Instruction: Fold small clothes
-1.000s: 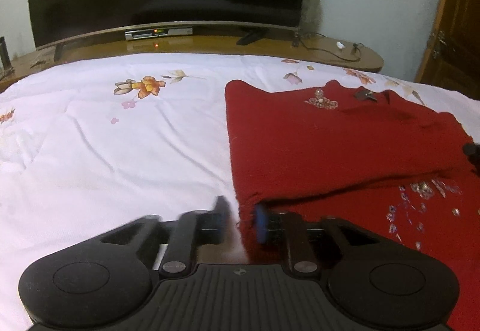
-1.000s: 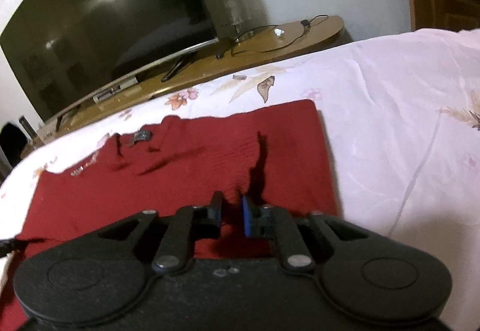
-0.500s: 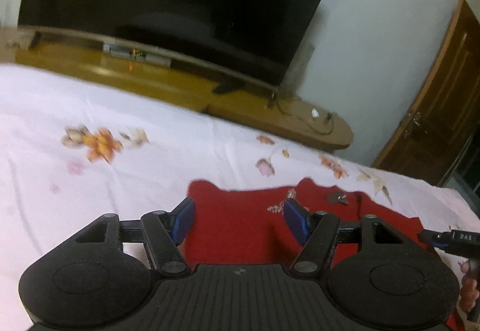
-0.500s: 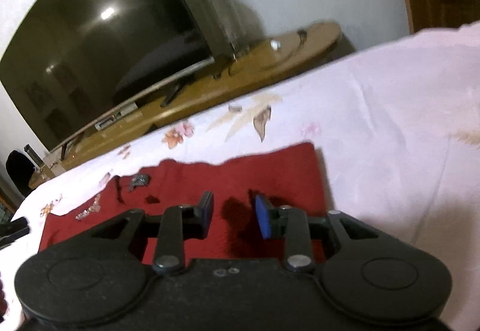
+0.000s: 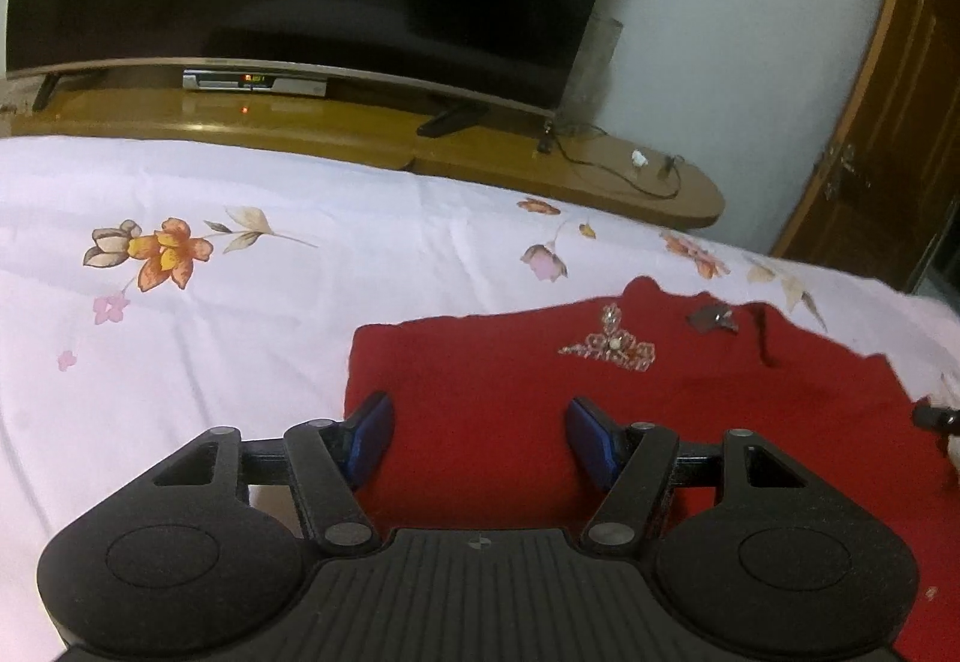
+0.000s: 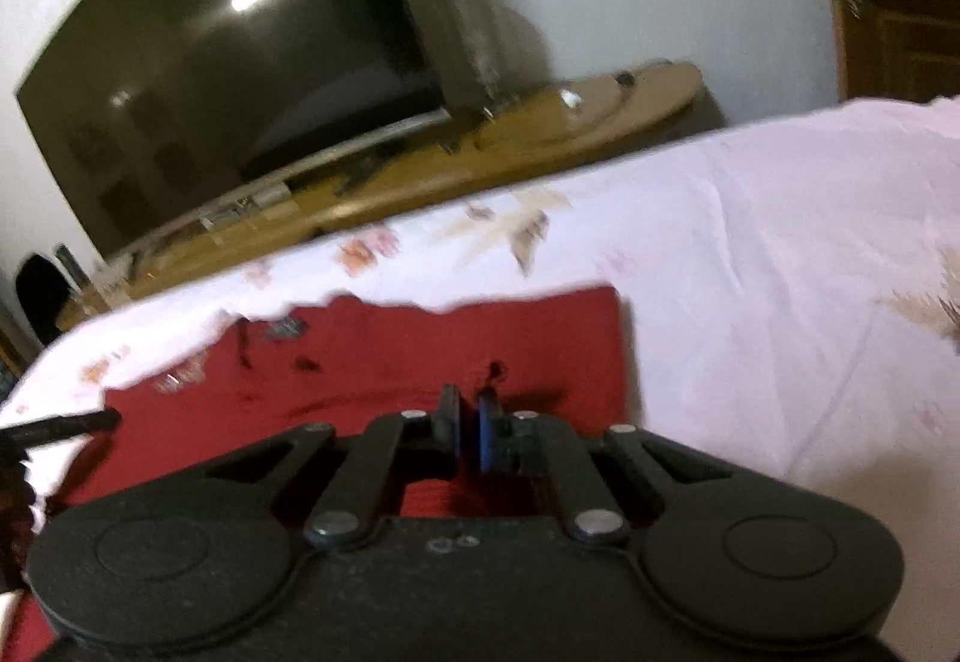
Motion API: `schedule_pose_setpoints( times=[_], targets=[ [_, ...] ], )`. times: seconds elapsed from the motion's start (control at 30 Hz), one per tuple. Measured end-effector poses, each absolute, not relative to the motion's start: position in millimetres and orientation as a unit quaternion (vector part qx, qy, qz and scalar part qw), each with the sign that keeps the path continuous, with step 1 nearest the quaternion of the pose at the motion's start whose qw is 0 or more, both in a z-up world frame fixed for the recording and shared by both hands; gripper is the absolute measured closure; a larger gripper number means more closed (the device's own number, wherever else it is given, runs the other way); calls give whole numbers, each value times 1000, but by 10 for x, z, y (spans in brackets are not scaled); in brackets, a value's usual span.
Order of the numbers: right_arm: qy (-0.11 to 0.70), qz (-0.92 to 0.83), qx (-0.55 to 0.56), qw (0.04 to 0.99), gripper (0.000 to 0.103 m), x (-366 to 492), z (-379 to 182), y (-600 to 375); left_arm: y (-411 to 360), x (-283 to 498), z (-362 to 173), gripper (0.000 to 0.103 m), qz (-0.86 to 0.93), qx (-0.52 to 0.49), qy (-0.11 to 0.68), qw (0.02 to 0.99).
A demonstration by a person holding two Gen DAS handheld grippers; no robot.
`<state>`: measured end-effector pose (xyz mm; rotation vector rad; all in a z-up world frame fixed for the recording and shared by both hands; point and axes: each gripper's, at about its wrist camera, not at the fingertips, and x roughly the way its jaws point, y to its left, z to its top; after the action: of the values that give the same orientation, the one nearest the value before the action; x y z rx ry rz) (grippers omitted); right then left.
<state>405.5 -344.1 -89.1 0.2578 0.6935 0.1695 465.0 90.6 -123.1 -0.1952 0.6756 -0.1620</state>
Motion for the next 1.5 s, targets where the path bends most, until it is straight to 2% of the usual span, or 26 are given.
schedule_pose_setpoints(
  times=[0.07, 0.17, 0.23, 0.33, 0.4, 0.43, 0.5, 0.53, 0.73, 0.97, 1.03, 1.07, 1.17, 1.43, 1.47, 1.5],
  targets=[
    [361, 65, 123, 922, 99, 4099, -1057, -3460, 842, 4653, -1243, 38, -78, -69, 330, 938],
    [350, 62, 115, 927, 97, 4100, -1071, -3436, 793, 4647, -1198, 38, -74, -48, 332, 939],
    [334, 40, 104, 936, 70, 4056, -959, -3395, 791, 4565, -1078, 38, -68, -48, 320, 944],
    [278, 42, 73, 957, 59, 3897, -761, -3308, 726, 4396, -981, 38, -74, -36, 303, 949],
    [276, 68, 53, 957, 59, 3885, -757, -3221, 626, 4387, -1097, 38, -81, -15, 324, 943],
    [294, 77, 30, 952, 62, 3928, -818, -3150, 572, 4404, -1190, 29, -72, 4, 336, 939],
    [352, 70, -38, 933, 59, 4062, -1090, -2992, 534, 4395, -1213, 22, -60, 17, 327, 943],
    [326, 69, -57, 941, 56, 4016, -1142, -2966, 552, 4410, -1188, 21, -55, 12, 332, 941],
    [325, 58, -5, 944, 50, 3872, -942, -3150, 627, 3885, -985, 21, -44, 24, 333, 942],
    [367, 101, 145, 913, 51, 3068, -992, -3850, 986, 2623, -1057, 22, -48, -103, 385, 916],
    [383, 98, 192, 898, 60, 2796, -1068, -4042, 991, 2301, -1093, 22, -51, -124, 387, 912],
    [383, 103, 214, 893, 60, 2641, -1092, -4129, 986, 2150, -1099, 22, -57, -139, 391, 908],
    [397, 110, 274, 869, 60, 2283, -1119, -4278, 967, 1814, -1128, 31, -79, -184, 403, 893],
    [433, 146, 334, 825, 60, 1479, -1195, -4153, 1094, 1147, -1465, 33, -207, -372, 412, 806],
    [437, 149, 337, 821, 60, 1360, -1198, -4108, 1122, 1068, -1518, 35, -218, -393, 412, 793],
    [440, 149, 342, 817, 60, 1271, -1201, -4078, 1142, 998, -1563, 42, -225, -406, 411, 785]
  ],
)
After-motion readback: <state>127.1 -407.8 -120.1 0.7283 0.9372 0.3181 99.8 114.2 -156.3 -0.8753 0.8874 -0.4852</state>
